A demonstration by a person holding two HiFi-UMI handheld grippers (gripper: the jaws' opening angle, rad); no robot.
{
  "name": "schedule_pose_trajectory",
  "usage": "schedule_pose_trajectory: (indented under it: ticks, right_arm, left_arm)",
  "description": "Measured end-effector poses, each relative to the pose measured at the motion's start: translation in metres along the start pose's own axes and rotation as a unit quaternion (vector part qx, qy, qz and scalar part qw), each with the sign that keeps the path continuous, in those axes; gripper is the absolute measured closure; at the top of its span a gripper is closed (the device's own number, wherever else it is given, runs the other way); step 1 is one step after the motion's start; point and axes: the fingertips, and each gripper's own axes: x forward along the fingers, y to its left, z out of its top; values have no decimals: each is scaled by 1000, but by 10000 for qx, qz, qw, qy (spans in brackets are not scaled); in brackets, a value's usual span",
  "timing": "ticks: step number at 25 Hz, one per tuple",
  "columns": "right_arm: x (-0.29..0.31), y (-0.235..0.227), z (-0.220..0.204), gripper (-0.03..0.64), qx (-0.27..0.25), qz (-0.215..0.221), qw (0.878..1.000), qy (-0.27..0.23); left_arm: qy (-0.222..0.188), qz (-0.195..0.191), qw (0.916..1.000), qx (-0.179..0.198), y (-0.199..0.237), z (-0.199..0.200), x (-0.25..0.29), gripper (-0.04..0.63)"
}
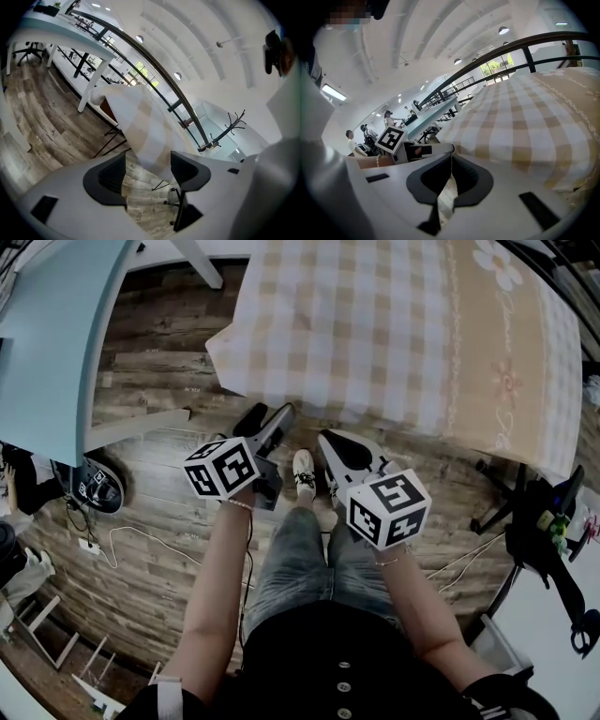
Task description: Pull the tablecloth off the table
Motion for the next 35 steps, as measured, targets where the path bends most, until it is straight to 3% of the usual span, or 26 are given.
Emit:
schedule_pose_trajectory:
  ticks: [7, 11, 17, 25, 35]
  right_arm:
    - [5, -7, -5, 589, 52, -126, 9999, 41]
    - [2, -12, -3, 589, 111, -221, 9997, -41]
    - [-5, -15, -5, 589, 161, -353, 9992, -134]
    - [-15, -7, -7, 589, 187, -413, 9986, -291]
    - [-31, 3, -15, 589, 117, -323, 9987, -379]
  left_arm:
    - [-26, -110, 9999, -25, 0, -1, 11, 314]
    - [-262, -187, 9994, 102, -5, 5, 8, 450]
    - [-212, -184, 9987, 427, -11, 3, -2, 563]
    - [-105, -231, 9977, 631, -22, 0, -14, 572]
    - [-258, -267, 9953, 892, -42, -8, -30, 575]
